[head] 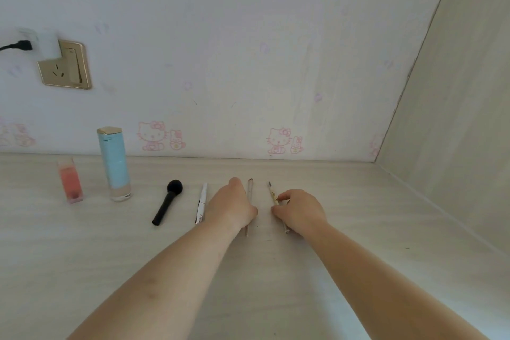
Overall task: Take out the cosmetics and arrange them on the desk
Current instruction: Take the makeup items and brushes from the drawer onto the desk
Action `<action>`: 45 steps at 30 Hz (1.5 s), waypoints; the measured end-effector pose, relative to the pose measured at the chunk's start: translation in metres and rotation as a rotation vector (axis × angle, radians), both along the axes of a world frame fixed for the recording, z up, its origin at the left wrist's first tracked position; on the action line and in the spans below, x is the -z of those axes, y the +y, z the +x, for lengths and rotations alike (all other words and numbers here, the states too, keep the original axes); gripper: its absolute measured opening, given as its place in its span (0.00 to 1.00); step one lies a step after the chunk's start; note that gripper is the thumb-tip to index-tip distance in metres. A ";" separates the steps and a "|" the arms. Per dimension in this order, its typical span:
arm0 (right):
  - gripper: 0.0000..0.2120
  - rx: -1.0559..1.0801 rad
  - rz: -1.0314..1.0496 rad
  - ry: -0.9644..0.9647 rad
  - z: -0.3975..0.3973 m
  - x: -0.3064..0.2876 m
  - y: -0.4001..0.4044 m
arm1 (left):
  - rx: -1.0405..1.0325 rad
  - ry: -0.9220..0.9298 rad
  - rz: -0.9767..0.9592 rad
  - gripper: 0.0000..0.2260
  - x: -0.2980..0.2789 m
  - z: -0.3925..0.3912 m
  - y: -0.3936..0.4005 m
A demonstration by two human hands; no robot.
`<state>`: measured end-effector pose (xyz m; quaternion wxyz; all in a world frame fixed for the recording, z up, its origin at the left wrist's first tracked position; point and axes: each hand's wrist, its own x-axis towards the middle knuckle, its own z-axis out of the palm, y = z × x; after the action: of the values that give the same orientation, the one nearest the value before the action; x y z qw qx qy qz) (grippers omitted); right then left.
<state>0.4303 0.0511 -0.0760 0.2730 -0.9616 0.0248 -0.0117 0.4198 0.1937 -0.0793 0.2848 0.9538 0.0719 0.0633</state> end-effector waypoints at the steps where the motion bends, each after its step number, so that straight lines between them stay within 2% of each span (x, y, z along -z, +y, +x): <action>1: 0.18 0.001 0.009 0.000 0.000 0.000 0.000 | 0.001 0.001 -0.005 0.14 0.000 0.000 -0.001; 5: 0.20 0.029 0.061 -0.003 -0.001 0.004 -0.003 | 0.006 0.026 -0.015 0.15 -0.003 -0.005 0.000; 9: 0.16 0.100 0.328 -0.112 -0.010 0.008 -0.009 | 0.025 -0.002 -0.208 0.17 0.000 -0.016 0.003; 12: 0.14 0.037 0.463 -0.178 -0.029 0.009 -0.015 | 0.063 -0.066 -0.383 0.16 0.003 -0.035 0.001; 19: 0.13 -0.066 0.594 -0.201 -0.099 -0.005 -0.054 | 0.247 -0.191 -0.468 0.12 -0.003 -0.104 -0.017; 23: 0.13 -0.086 0.465 -0.217 -0.162 -0.009 -0.083 | 0.355 -0.234 -0.484 0.11 -0.011 -0.157 -0.037; 31: 0.15 -0.175 0.370 -0.129 -0.286 0.006 -0.129 | 0.631 -0.088 -0.470 0.11 0.004 -0.261 -0.091; 34: 0.15 -0.195 0.301 -0.122 -0.328 0.014 -0.149 | 0.767 0.050 -0.427 0.11 0.014 -0.295 -0.103; 38: 0.19 -0.224 0.182 -0.094 -0.376 0.026 -0.173 | 0.887 0.182 -0.300 0.16 0.026 -0.335 -0.115; 42: 0.18 -0.260 0.126 -0.031 -0.417 0.037 -0.196 | 0.998 0.360 -0.297 0.21 0.033 -0.363 -0.124; 45: 0.20 -0.330 -0.073 0.064 -0.439 0.043 -0.212 | 1.108 0.492 -0.204 0.25 0.038 -0.376 -0.125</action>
<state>-0.0086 -0.1607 -0.1194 0.2352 -0.9618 -0.1251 0.0632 0.0434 0.0683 -0.1178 0.3404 0.8039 -0.3650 -0.3235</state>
